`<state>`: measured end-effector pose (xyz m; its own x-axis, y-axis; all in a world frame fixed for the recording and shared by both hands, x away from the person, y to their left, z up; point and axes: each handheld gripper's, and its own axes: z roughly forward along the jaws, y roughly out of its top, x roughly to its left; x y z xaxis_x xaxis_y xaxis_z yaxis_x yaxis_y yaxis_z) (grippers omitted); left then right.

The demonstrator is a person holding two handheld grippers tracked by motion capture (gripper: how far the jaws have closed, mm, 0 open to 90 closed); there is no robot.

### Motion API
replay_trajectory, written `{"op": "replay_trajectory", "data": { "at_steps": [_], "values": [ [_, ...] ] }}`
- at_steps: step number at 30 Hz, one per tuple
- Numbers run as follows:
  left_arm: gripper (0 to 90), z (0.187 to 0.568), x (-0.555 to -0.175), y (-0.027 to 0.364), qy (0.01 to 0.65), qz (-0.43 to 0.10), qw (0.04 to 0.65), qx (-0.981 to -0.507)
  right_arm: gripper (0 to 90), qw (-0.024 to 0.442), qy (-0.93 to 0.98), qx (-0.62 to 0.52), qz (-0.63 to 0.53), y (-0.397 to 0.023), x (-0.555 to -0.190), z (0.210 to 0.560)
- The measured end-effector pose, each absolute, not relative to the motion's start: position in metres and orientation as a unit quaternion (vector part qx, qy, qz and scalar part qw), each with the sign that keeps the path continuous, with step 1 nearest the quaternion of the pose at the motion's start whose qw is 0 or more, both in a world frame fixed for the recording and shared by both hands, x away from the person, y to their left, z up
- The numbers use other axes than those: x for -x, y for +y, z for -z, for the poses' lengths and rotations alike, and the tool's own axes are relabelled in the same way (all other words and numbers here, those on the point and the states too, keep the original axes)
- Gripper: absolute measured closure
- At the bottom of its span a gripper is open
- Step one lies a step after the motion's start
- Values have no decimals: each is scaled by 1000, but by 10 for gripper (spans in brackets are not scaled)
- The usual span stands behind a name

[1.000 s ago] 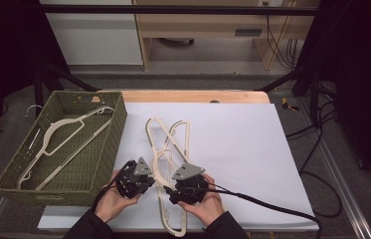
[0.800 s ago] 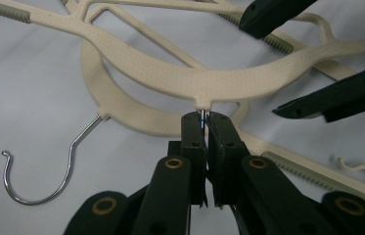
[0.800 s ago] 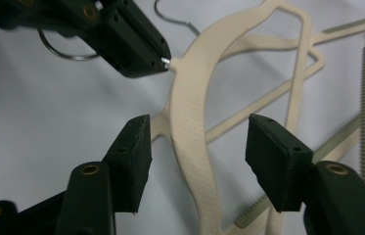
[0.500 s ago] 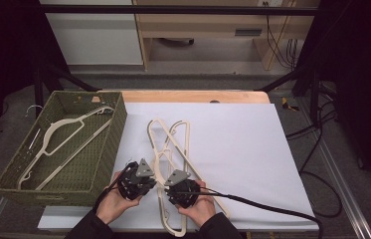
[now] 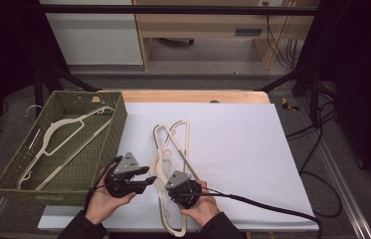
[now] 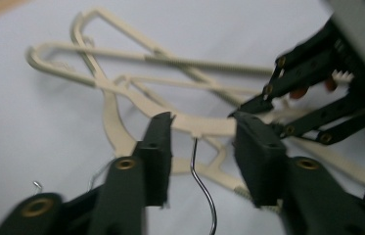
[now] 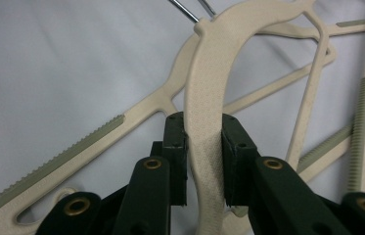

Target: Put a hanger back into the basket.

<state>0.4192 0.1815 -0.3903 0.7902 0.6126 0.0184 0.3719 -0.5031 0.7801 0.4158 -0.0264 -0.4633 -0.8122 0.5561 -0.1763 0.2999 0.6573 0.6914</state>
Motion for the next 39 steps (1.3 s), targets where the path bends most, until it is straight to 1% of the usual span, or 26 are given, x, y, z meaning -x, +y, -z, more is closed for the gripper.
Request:
{"op": "replay_trajectory", "data": {
  "at_steps": [1,2,4,5,7,8,12,16,20,26,27,34,35,36,39],
  "values": [
    [518,384,-417,186,287,-155,419,-847,768,190,890,-240,-337,-26,-416,463],
    [440,372,-413,195,293,-167,448,-828,771,194,889,-242,-337,-28,-415,459],
    [351,363,-410,204,293,-179,473,-811,776,199,887,-240,-340,-31,-415,455],
    [321,359,-409,209,293,-184,483,-805,778,202,886,-242,-339,-32,-414,452],
    [271,356,-408,214,294,-190,492,-797,780,202,886,-242,-341,-34,-414,450],
    [252,349,-406,223,297,-199,506,-785,785,207,882,-246,-344,-38,-414,445],
    [203,342,-404,237,306,-209,523,-768,801,215,874,-262,-348,-50,-415,433],
    [181,340,-403,243,315,-215,529,-758,830,233,862,-282,-350,-67,-417,420],
    [175,342,-404,242,315,-214,525,-761,865,256,849,-302,-349,-85,-421,410],
    [169,346,-406,235,308,-207,520,-769,870,248,838,-319,-367,-107,-424,400],
    [168,346,-406,235,308,-207,520,-769,871,245,839,-317,-368,-109,-424,398],
    [111,357,-411,211,284,-189,495,-799,871,181,840,-292,-420,-113,-420,390],
    [109,357,-411,211,284,-189,495,-799,871,181,840,-292,-420,-113,-420,390],
    [107,362,-413,204,276,-181,491,-806,871,163,846,-279,-425,-111,-419,389],
    [113,371,-418,195,270,-172,480,-817,871,142,851,-259,-434,-108,-417,389]
  ]
}}
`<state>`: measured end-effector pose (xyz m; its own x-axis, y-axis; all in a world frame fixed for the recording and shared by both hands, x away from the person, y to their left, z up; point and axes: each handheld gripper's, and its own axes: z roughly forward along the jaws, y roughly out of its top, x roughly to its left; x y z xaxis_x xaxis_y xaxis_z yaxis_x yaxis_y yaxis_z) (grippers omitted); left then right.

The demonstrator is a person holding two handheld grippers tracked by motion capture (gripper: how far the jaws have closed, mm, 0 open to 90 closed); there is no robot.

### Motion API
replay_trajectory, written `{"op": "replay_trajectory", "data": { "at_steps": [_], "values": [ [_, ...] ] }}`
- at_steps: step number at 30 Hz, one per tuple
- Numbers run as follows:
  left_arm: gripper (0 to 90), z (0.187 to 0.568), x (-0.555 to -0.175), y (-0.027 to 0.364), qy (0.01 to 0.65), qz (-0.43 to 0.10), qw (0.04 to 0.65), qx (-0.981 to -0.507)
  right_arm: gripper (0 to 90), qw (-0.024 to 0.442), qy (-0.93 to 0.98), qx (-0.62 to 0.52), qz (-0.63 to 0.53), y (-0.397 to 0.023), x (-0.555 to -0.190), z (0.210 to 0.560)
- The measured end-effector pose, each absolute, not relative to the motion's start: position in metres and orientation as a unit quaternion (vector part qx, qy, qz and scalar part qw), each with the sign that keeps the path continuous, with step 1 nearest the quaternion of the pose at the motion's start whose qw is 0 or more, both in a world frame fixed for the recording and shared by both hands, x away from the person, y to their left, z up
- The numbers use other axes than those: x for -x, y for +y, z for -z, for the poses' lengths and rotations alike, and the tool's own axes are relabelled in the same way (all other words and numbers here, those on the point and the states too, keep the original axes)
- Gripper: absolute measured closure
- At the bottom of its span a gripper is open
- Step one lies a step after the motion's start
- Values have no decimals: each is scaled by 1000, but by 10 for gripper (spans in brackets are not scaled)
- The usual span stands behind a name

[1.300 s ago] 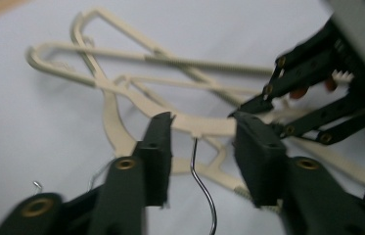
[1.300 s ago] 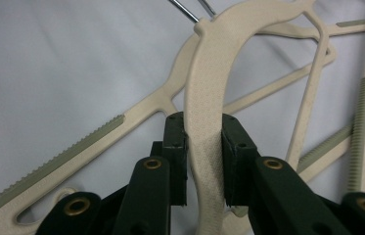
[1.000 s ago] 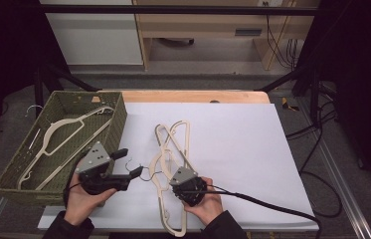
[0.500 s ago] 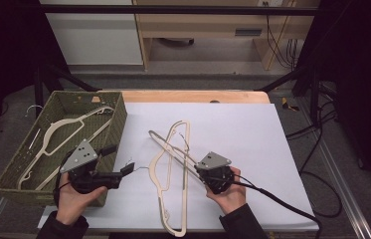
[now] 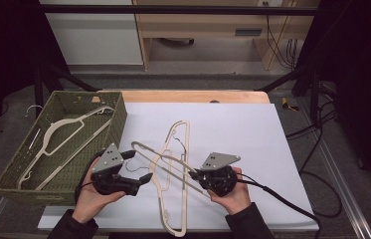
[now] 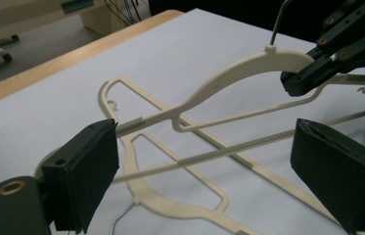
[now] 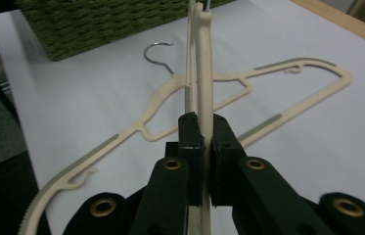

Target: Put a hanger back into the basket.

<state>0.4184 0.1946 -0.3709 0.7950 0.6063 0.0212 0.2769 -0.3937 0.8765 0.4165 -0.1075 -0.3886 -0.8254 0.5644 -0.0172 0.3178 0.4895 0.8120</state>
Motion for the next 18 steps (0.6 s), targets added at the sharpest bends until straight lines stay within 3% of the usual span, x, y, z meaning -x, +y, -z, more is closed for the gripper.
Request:
{"op": "replay_trajectory", "data": {
  "at_steps": [9,15,18],
  "values": [
    [198,388,-428,183,240,-150,448,-848,870,111,866,-209,-440,-94,-407,386],
    [368,394,-428,172,213,-146,427,-866,870,93,874,-186,-440,-88,-404,386],
    [524,395,-425,169,199,-146,421,-873,870,85,877,-182,-437,-86,-403,387]
  ]
}}
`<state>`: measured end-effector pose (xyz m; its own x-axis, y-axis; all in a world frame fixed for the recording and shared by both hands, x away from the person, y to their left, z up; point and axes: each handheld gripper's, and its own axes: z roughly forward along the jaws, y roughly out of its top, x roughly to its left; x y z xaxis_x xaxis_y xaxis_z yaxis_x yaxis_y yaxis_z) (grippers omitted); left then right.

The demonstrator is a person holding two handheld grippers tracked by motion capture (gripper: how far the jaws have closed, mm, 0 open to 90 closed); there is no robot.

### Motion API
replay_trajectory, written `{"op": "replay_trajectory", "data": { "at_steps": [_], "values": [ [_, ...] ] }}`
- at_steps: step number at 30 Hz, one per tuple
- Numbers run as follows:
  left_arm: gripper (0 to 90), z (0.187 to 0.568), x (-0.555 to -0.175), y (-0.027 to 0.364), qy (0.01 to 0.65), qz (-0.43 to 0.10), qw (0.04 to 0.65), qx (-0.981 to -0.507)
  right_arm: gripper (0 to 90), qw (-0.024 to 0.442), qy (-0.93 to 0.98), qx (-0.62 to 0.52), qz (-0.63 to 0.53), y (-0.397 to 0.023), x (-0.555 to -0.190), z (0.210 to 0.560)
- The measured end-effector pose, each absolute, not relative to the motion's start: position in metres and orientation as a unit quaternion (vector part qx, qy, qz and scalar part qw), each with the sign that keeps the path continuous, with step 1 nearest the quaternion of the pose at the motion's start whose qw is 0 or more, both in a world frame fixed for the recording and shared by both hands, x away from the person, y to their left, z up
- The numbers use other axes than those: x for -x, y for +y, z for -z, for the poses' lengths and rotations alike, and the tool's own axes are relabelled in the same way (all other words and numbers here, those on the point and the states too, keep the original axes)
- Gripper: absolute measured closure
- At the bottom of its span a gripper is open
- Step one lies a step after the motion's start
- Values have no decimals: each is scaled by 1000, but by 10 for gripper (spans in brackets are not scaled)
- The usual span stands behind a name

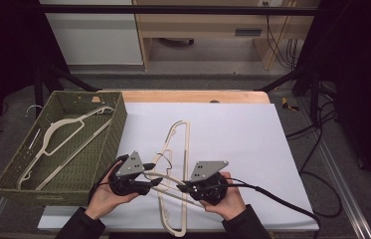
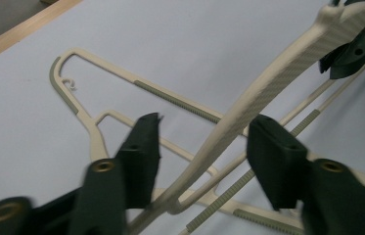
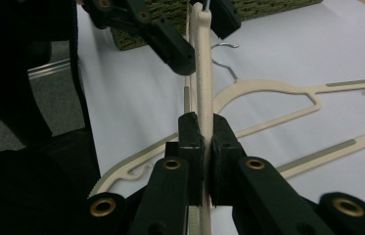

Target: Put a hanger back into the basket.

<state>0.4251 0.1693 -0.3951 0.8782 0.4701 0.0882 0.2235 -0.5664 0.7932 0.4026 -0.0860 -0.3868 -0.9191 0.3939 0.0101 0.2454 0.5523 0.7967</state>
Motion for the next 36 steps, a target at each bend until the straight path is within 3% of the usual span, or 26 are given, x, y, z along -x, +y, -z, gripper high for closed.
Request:
{"op": "replay_trajectory", "data": {
  "at_steps": [3,12,24,36],
  "values": [
    [646,395,-423,168,188,-150,418,-876,869,81,881,-180,-430,-85,-403,389],
    [737,393,-414,164,183,-159,391,-888,817,114,877,-191,-425,-88,-405,389],
    [854,391,-405,158,190,-106,417,-883,538,184,840,-230,-455,-98,-408,386],
    [865,383,-400,163,220,-125,437,-863,327,224,809,-240,-487,-120,-405,374]
  ]
}}
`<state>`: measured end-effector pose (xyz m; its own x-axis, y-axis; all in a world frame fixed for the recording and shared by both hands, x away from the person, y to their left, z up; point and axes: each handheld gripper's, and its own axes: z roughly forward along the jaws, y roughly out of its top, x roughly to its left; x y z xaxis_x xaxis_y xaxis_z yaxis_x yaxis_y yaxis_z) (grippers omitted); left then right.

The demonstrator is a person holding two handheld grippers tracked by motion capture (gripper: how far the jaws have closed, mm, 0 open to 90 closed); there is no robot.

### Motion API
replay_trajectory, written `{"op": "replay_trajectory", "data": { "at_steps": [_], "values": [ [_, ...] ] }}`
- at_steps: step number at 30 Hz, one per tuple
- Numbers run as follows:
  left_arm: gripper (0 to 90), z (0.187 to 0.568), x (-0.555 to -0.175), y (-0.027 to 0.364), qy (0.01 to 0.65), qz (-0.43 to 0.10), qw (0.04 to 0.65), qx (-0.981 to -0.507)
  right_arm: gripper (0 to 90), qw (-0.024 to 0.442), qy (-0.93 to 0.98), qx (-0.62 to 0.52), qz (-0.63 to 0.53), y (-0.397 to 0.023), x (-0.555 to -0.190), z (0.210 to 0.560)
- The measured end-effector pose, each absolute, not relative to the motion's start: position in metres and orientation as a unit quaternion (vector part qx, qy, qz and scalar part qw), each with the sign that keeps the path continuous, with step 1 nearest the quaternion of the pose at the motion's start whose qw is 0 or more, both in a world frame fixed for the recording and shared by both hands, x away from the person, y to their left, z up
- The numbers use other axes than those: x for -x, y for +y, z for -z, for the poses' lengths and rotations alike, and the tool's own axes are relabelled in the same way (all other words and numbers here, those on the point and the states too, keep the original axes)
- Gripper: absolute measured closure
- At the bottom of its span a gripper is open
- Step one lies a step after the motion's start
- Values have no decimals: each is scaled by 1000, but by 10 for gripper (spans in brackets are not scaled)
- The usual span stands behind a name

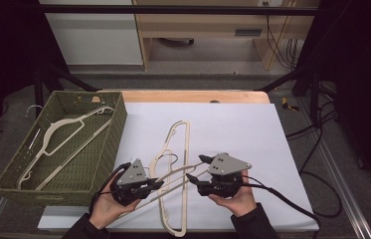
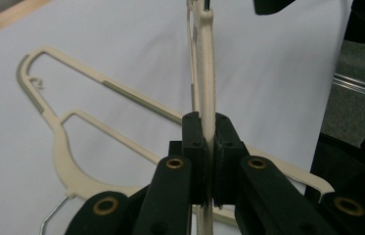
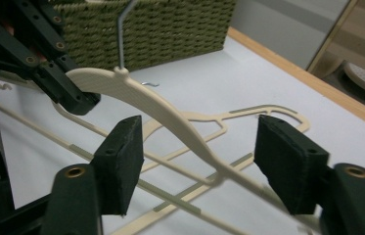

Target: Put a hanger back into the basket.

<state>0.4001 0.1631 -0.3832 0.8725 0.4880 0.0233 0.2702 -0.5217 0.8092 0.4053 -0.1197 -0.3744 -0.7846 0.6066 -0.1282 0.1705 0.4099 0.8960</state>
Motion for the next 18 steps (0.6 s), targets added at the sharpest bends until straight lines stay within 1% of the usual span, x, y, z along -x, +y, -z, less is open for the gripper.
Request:
{"op": "replay_trajectory", "data": {
  "at_steps": [5,10,12,18],
  "values": [
    [865,369,-397,174,233,-136,458,-847,243,241,788,-273,-497,-140,-407,370],
    [865,352,-391,186,239,-149,477,-833,191,240,770,-306,-506,-162,-407,371],
    [865,346,-388,190,239,-153,483,-828,148,236,761,-323,-511,-174,-406,375],
    [865,321,-386,201,235,-160,501,-817,123,230,742,-352,-522,-191,-405,379]
  ]
}}
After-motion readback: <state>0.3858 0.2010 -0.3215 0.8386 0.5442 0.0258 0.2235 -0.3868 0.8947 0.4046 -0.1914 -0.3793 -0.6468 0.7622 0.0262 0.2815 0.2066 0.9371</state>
